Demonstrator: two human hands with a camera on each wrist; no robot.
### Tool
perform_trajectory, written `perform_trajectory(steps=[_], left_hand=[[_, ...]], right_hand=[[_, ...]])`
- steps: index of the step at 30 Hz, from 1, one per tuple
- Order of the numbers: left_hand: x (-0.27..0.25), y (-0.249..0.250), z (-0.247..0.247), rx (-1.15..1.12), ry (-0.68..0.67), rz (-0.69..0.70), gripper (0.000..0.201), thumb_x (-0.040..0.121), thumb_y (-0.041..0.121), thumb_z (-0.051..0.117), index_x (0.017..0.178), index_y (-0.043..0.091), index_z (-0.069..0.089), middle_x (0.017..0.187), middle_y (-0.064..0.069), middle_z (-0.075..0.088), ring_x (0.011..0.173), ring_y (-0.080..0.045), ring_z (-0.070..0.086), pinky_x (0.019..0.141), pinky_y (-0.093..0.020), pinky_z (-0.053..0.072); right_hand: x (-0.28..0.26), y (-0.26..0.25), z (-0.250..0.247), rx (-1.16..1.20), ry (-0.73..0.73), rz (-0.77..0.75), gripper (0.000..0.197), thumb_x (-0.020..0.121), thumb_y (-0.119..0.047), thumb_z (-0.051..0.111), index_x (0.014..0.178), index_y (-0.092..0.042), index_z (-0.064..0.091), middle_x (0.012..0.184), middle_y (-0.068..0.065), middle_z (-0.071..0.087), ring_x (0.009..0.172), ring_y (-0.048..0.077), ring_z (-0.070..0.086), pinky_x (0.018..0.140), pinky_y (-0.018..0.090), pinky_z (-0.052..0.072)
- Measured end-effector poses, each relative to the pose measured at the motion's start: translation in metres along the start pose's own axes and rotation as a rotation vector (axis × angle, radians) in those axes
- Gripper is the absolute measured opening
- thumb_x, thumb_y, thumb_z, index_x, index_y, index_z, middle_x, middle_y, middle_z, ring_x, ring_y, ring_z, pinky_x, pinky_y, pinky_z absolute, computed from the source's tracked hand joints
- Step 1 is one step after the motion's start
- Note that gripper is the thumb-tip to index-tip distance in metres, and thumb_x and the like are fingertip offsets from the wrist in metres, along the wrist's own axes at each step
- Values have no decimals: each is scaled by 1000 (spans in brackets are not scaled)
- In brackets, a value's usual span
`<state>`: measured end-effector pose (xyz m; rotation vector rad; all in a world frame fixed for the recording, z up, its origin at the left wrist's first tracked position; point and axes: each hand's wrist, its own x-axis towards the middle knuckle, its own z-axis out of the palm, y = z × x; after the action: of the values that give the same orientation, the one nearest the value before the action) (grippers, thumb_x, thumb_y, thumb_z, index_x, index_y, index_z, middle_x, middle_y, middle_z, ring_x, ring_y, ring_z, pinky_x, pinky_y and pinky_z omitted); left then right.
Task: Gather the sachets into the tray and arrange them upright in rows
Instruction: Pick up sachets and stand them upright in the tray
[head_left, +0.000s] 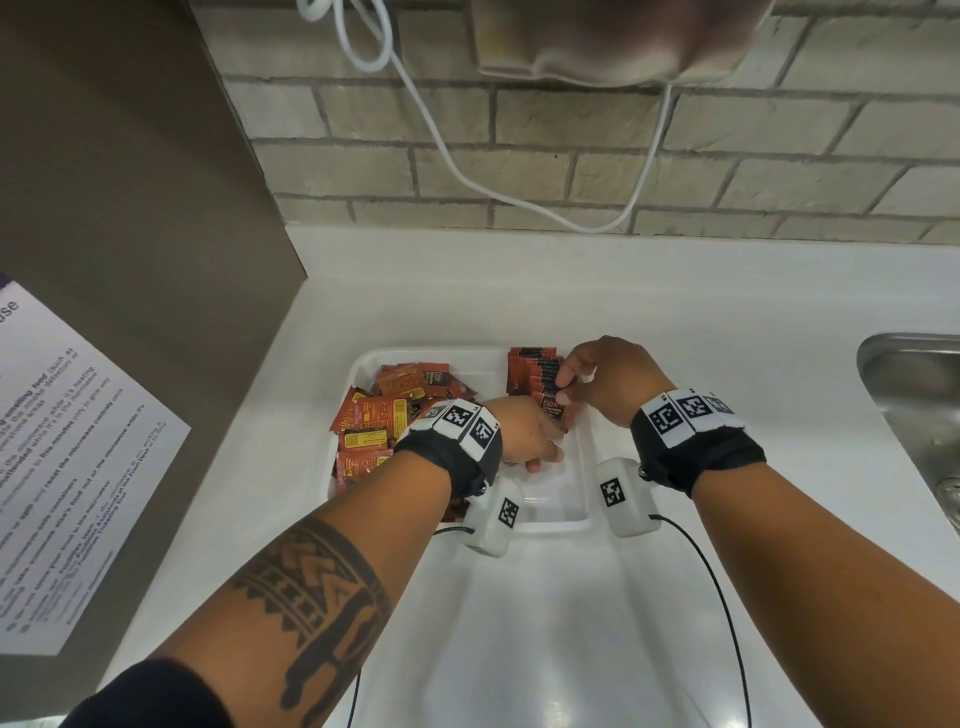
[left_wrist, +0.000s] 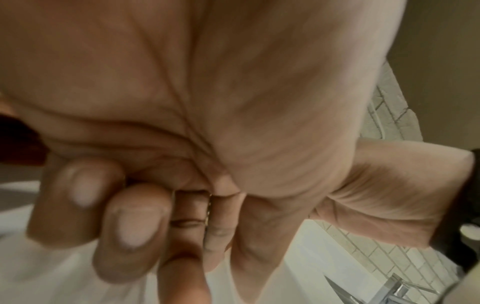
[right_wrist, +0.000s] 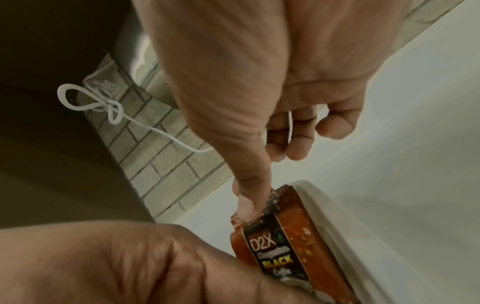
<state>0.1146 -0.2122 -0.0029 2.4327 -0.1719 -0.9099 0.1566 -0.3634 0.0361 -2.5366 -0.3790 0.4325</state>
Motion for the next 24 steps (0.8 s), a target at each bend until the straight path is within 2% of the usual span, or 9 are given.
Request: perform_trajectory(steps=[2,5,7,9,13,15,19,21,24], left_hand=[[-10,0,-8,9,44,26,35,97,35,60,130,25,66,77,8,70,72,-8,58,82,-27,51],[-32,-9,-27,-6,126,55,23,99,29,57,110,22,76,82,8,72,70,-3,59,66,-23,44],[-49,-22,-43,-4,174,50,23,97,22,54,102,26,77,81,12,71,77,-10,65,67,-23,47],[-67,-39,-57,-1,249,27,25,94,16,54,98,27,76,81,12,70,83,-13,66,71,-24,48],[-96,-80,-75,-10,417,-43,21,93,15,57,94,25,75,94,11,69,92,-11,63,81,-26,50],[-107,-99,-75,-12,428,-79,22,94,15,57,94,28,74,99,9,69,92,-12,62,82,-27,50],[-121,-124,-69,-57,400,-126,25,93,13,55,94,30,73,100,7,69,90,-13,64,81,-28,52],[-127,-131,-66,-51,373,-119,22,94,14,57,98,28,73,103,7,69,94,-13,64,85,-29,52],[-133,-141,-62,-58,337,-105,20,95,16,59,102,28,74,106,7,70,98,-13,64,92,-32,52]], right_hand=[[-2,-3,-1,6,40,-21,12,82,-18,78,90,-21,71,78,-14,56,70,2,52,54,9,33],[-4,-11,1,51,97,-58,9,83,-17,75,87,-24,70,80,-10,57,71,3,51,59,12,36],[-6,-20,5,122,115,-80,11,83,-16,74,83,-26,70,78,-10,59,70,5,54,61,15,40],[-11,-33,13,165,101,-117,12,83,-13,72,83,-25,70,75,-11,62,69,7,58,59,13,42],[-19,-64,41,208,-48,-166,6,84,-21,76,86,-24,71,77,-11,66,70,3,60,63,14,43],[-21,-80,60,197,-134,-166,8,84,-24,75,91,-23,71,79,-12,66,73,1,61,67,17,43],[-26,-105,92,177,-202,-151,25,82,-31,78,102,-24,65,90,-10,67,82,6,64,73,23,53],[-28,-114,104,200,-227,-138,35,80,-30,80,108,-22,61,96,-7,65,83,10,66,65,21,53],[-31,-123,114,189,-283,-119,52,76,-34,84,118,-22,55,100,-6,63,85,12,66,55,21,45]])
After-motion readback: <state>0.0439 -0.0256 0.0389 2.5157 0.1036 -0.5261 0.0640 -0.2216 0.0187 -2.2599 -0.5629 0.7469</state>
